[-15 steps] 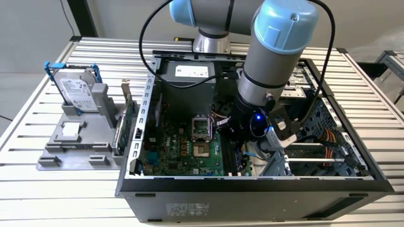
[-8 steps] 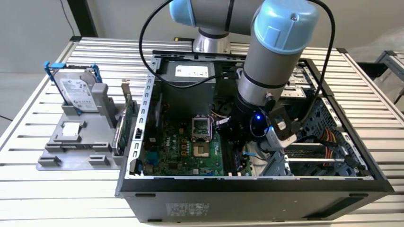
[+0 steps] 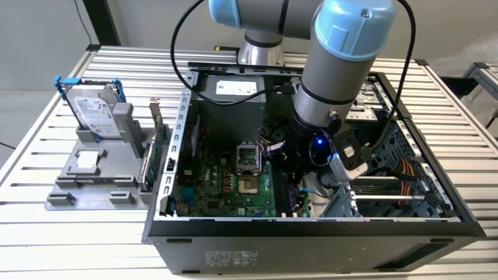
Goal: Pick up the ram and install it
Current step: 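Insert the ram into the slot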
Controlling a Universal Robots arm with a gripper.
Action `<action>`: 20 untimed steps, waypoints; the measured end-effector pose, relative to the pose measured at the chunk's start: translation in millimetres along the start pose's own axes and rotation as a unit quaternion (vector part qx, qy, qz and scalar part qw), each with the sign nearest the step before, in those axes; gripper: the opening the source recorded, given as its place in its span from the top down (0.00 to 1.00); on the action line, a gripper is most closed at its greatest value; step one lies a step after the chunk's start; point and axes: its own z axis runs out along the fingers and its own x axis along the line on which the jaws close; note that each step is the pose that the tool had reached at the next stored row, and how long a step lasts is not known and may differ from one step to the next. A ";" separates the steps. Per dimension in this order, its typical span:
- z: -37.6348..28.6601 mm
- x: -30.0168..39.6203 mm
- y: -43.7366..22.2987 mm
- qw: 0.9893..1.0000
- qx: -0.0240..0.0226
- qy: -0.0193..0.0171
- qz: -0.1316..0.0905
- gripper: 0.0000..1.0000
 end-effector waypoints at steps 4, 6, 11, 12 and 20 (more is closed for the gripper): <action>-17.0 0.2 -0.4 1.000 0.000 0.000 0.000 0.00; -23.2 0.3 -0.7 1.000 0.000 0.000 0.000 0.00; -23.4 0.3 -1.7 1.000 0.000 0.000 0.000 1.00; -23.4 0.3 -1.9 1.000 0.000 0.000 0.000 1.00; -23.5 0.3 -3.4 1.000 0.000 0.000 0.000 1.00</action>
